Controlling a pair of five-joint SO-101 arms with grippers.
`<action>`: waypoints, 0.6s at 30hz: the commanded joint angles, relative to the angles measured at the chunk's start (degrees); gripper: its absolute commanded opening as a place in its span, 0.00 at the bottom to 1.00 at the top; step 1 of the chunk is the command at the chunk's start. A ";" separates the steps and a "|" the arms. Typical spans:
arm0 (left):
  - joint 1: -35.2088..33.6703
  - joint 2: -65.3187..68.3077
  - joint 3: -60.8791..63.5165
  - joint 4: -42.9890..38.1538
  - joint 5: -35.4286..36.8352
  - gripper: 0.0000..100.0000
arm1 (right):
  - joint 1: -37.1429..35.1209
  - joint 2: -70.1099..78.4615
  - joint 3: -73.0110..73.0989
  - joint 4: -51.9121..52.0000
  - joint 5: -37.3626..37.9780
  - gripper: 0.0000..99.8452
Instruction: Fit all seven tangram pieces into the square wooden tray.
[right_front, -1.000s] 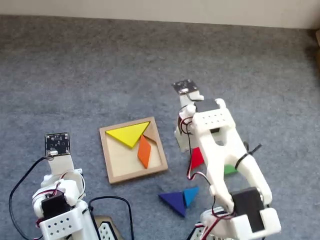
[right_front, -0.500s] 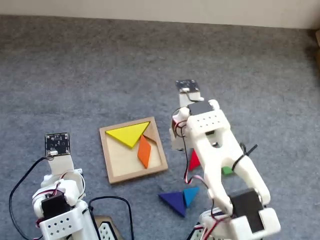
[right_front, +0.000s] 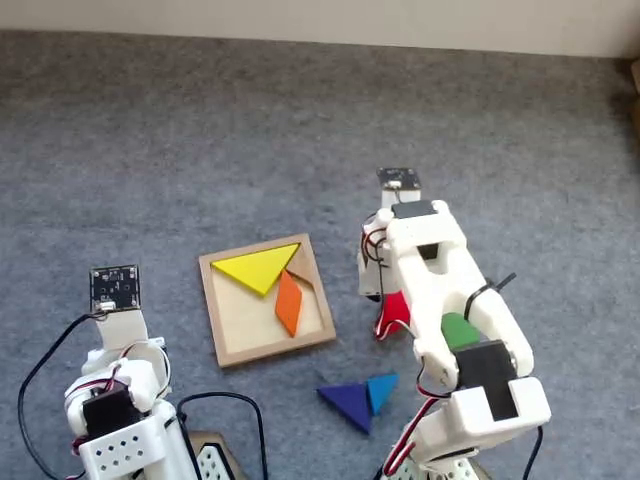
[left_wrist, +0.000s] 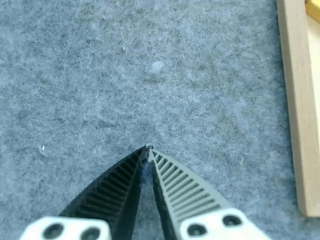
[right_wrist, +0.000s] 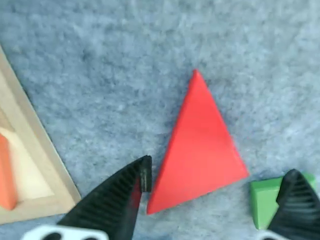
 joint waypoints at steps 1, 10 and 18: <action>-0.57 -2.33 1.19 0.18 -0.35 0.01 | -0.22 -0.84 1.63 -0.92 -2.73 0.38; -0.57 -2.33 1.19 0.18 -0.35 0.01 | -1.19 -0.75 7.87 -9.36 -3.16 0.38; -0.57 -2.33 1.19 0.18 -0.35 0.01 | -1.19 -0.75 7.96 -10.95 -2.73 0.28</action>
